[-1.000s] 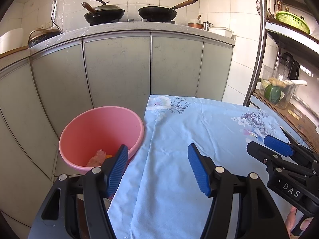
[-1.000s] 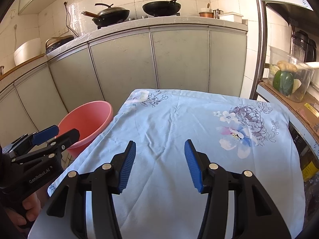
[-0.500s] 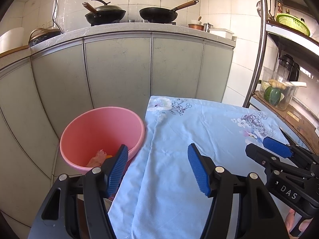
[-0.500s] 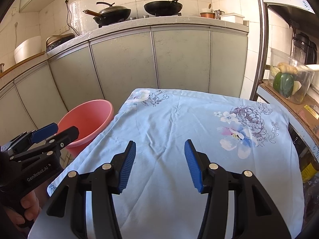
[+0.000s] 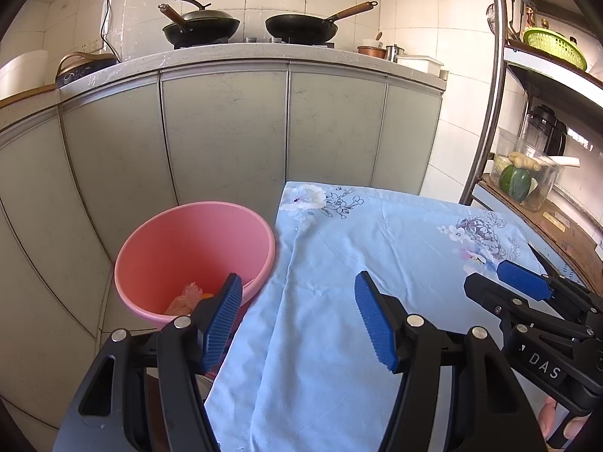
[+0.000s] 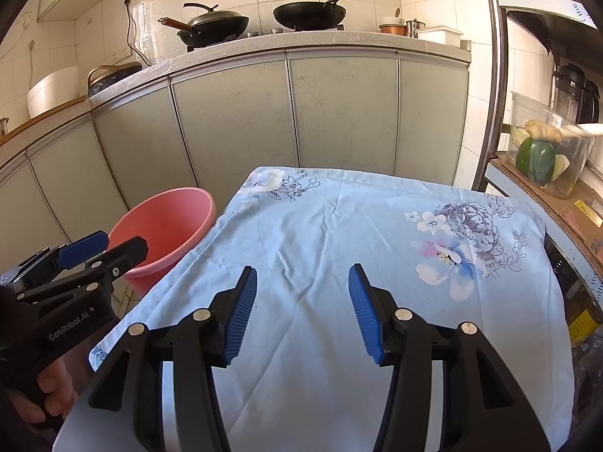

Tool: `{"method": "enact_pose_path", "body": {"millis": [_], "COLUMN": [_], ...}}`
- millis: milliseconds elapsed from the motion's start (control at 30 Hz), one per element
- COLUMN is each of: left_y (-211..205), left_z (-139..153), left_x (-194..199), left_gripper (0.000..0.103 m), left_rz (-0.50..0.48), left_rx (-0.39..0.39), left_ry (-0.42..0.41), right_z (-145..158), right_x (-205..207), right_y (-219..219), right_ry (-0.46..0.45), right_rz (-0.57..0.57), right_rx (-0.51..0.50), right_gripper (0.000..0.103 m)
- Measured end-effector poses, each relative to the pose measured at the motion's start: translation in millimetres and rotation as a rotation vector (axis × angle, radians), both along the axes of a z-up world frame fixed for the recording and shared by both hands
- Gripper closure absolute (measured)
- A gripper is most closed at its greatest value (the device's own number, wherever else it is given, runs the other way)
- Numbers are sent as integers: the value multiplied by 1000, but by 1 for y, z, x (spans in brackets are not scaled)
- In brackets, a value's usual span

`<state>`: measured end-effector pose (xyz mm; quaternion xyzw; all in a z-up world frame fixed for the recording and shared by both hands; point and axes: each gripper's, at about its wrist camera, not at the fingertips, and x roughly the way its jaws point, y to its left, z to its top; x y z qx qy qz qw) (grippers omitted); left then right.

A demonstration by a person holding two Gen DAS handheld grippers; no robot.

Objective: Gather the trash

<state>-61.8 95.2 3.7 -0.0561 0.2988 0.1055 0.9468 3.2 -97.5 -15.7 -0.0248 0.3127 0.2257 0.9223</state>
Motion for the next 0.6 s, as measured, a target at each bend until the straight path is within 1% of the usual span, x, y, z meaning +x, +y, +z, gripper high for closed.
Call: {"method": "enact_pose_path", "body": {"millis": [600], "left_y": [-2], "left_z": [-2], "left_x": [0], "left_gripper": [41], "left_rz": [-1], "left_rx": [-1], "left_ry": [6], "right_z": [0], "right_x": [0], "right_y": [1], "right_ry": [0], "right_rz": [-1], "right_rx": [0], "right_gripper": [51]}}
